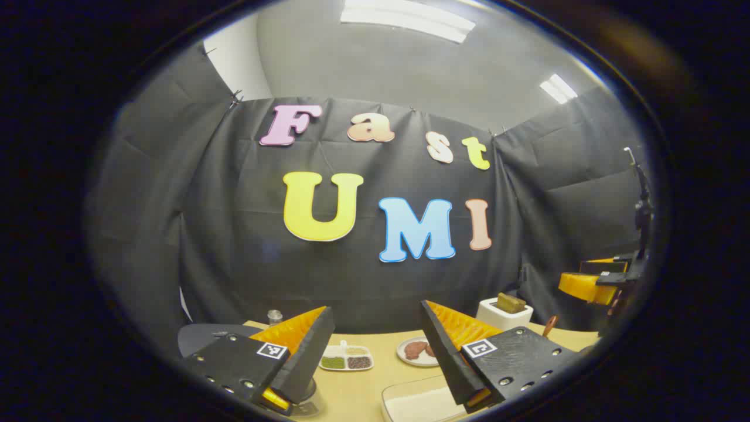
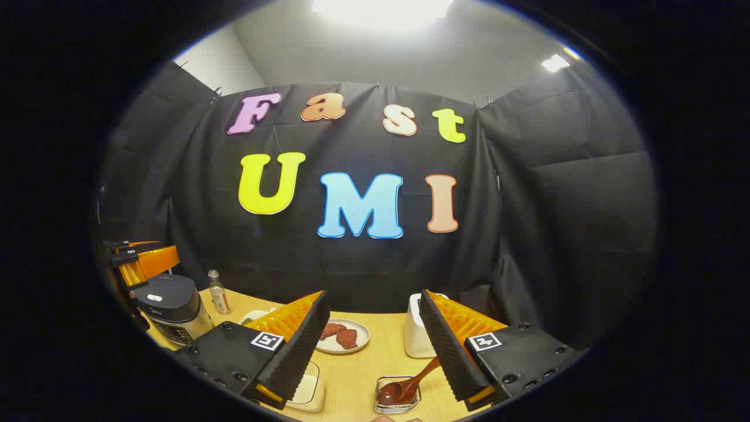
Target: Close the left gripper, press the button to open the rice cooker; take a wooden spoon from the chopstick holder with the right hand, scoop a spoonful of rice and pour it into the rice cooker, then put the wooden spoon back into the chopstick holder.
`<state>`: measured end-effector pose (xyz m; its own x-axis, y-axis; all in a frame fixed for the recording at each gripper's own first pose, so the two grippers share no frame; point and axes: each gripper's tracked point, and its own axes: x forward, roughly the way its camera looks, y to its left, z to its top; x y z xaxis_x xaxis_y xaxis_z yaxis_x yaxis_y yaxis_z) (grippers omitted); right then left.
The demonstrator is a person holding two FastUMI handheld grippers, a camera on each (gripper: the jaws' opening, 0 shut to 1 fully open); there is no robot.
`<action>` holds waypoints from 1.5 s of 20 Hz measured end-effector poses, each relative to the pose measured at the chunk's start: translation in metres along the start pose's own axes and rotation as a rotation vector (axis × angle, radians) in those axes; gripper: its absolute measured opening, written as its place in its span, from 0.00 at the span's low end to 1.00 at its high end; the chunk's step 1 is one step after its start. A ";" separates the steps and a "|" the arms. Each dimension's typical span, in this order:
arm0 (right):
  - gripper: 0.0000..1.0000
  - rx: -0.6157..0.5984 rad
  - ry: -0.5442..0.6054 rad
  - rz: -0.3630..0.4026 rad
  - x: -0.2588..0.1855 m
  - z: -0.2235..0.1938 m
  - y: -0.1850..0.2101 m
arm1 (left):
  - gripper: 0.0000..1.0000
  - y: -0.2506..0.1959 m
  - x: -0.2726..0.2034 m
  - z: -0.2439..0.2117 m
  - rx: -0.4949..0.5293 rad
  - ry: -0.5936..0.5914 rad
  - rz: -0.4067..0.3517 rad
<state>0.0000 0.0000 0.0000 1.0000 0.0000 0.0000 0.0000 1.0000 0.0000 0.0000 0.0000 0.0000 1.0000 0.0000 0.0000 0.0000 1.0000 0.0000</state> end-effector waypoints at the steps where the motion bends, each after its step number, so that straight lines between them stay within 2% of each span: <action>1: 0.96 -0.024 0.008 -0.026 0.001 -0.002 -0.008 | 0.93 -0.008 0.002 -0.001 -0.011 0.006 -0.020; 4: 0.98 -0.084 0.046 -0.085 0.003 -0.013 -0.025 | 0.93 -0.020 0.008 -0.004 0.010 0.012 -0.041; 8: 0.98 -0.016 0.054 -0.047 0.004 -0.018 -0.023 | 0.92 -0.024 0.012 -0.008 0.051 0.019 -0.027; 12: 0.97 -0.001 0.032 -0.047 0.005 -0.016 -0.029 | 0.92 -0.023 0.010 -0.013 0.036 0.033 -0.033; 16: 0.98 0.012 0.046 -0.021 0.006 -0.029 -0.029 | 0.92 0.002 0.000 -0.019 0.078 0.038 0.015; 17: 0.97 0.009 0.049 -0.020 0.007 -0.030 -0.030 | 0.92 0.008 -0.003 -0.021 0.070 0.039 0.024; 20: 0.99 0.012 0.050 -0.023 0.014 -0.034 -0.034 | 0.93 0.009 -0.014 -0.021 -0.044 0.059 -0.009; 21: 0.99 0.019 0.048 -0.017 0.015 -0.033 -0.033 | 0.92 0.016 -0.016 -0.014 -0.044 0.048 -0.007; 24: 0.99 0.039 0.038 0.005 0.018 -0.032 -0.025 | 0.92 0.046 -0.022 0.002 0.035 0.046 0.042; 29: 0.99 0.046 0.021 0.013 0.021 -0.028 -0.019 | 0.92 0.067 -0.022 0.015 0.135 0.069 0.037; 30: 0.99 0.047 0.018 0.021 0.022 -0.027 -0.015 | 0.85 0.077 -0.020 0.015 0.174 0.083 0.058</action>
<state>0.0222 -0.0153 -0.0269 0.9996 0.0216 -0.0176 -0.0207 0.9987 0.0471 -0.0198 0.0773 0.0149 0.9949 0.0645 -0.0772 -0.0501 0.9833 0.1751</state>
